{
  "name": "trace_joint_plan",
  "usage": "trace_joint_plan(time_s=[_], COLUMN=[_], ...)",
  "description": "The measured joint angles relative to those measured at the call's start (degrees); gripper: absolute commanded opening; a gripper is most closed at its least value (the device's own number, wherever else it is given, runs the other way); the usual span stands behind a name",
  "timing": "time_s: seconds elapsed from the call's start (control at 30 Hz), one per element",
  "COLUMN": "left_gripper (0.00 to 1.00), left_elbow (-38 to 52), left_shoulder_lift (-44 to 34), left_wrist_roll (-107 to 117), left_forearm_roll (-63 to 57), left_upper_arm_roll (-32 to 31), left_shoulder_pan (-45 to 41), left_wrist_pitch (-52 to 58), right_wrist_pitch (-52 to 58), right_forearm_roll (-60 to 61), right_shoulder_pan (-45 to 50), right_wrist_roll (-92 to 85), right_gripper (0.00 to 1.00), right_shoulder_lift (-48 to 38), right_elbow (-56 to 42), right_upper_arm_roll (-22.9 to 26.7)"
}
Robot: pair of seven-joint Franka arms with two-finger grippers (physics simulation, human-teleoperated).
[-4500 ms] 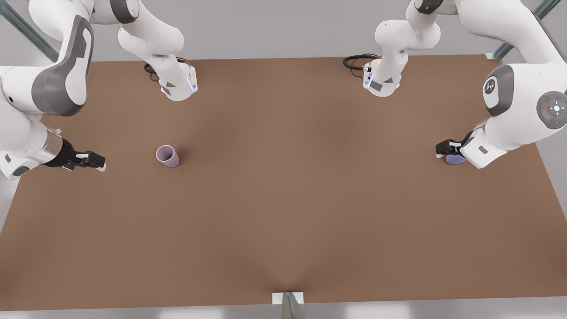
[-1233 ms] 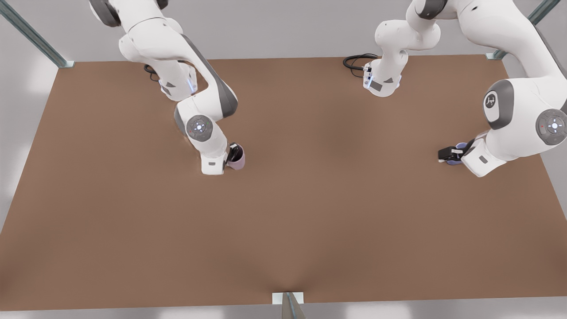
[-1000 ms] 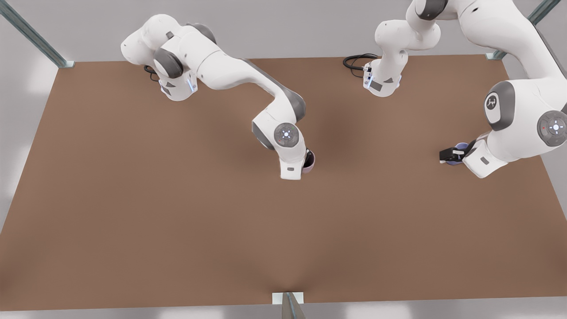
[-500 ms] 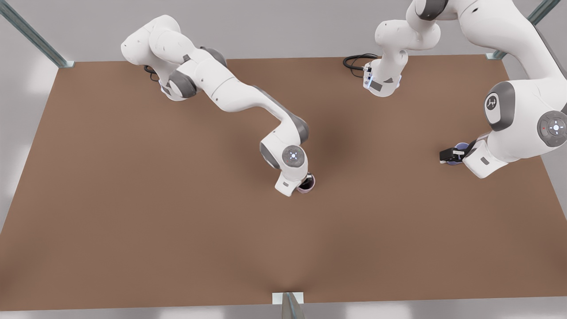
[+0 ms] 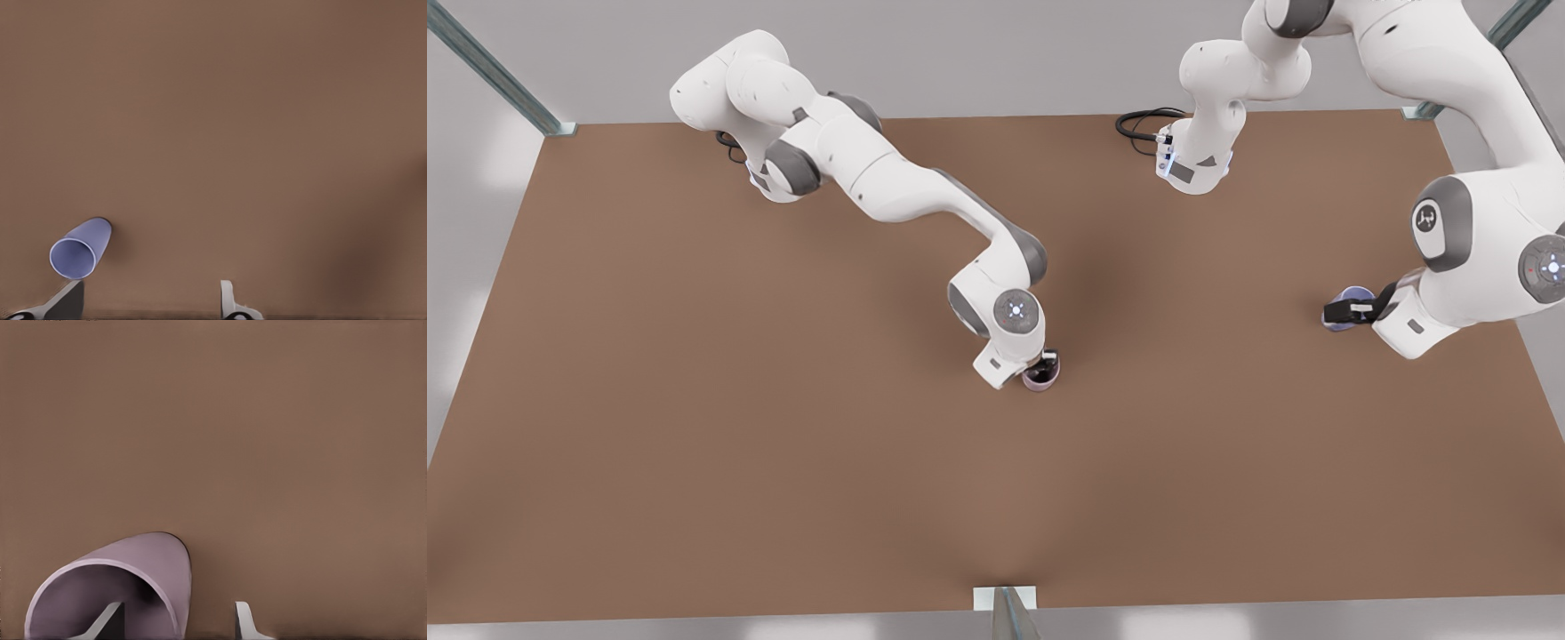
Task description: Stack the cups, with the pink cup at the bottom and the purple cup at the top
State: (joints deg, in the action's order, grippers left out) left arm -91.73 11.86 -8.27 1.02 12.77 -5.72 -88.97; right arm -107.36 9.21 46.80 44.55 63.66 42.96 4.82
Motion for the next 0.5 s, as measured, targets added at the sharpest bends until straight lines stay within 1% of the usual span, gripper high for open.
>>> trace_joint_plan(time_s=[0.13, 0.17, 0.23, 0.27, 0.33, 0.37, 0.43, 0.5], left_gripper=[1.00, 1.00, 1.00, 1.00, 1.00, 1.00, 1.00, 1.00], left_elbow=[-15.1, -17.9, -22.0, -23.6, -26.0, -26.6, -27.3, -29.1], left_shoulder_lift=[-3.5, -3.9, -4.1, -4.1, -3.6, -3.2, -2.4, -2.1], left_wrist_roll=[0.0, 0.0, 0.0, 0.0, 0.0, -0.1, -0.4, -0.9], left_forearm_roll=[0.0, 0.0, -0.2, -0.7, -1.8, -2.1, -2.6, -2.9], left_upper_arm_roll=[0.4, 0.5, 0.6, 0.8, 1.6, 1.8, 1.9, 2.6], left_shoulder_pan=[0.8, 1.5, 3.0, 3.4, 3.8, 4.4, 5.9, 6.7], left_wrist_pitch=[-9.8, -12.6, -17.9, -20.3, -24.9, -26.9, -30.3, -33.3], right_wrist_pitch=[3.1, 4.1, 5.5, 5.8, 6.1, 6.6, 7.5, 8.0], right_forearm_roll=[0.0, 0.0, -0.2, -0.6, -1.3, -2.2, -7.4, -10.5], right_shoulder_pan=[-0.3, -0.8, -4.9, -8.6, -21.0, -27.2, -37.8, -43.4], right_wrist_roll=[1.3, 1.3, 0.1, -0.7, -3.1, -4.8, -8.1, -11.6], right_gripper=[0.79, 0.83, 1.00, 1.00, 1.00, 1.00, 1.00, 1.00], right_shoulder_lift=[-3.8, -7.0, -19.7, -27.1, -39.4, -42.7, -46.3, -52.1], right_elbow=[0.6, 3.1, 15.2, 22.2, 31.0, 33.0, 34.9, 38.8], right_upper_arm_roll=[0.0, 0.2, 1.4, 2.2, 2.7, 2.5, -1.4, -3.4])
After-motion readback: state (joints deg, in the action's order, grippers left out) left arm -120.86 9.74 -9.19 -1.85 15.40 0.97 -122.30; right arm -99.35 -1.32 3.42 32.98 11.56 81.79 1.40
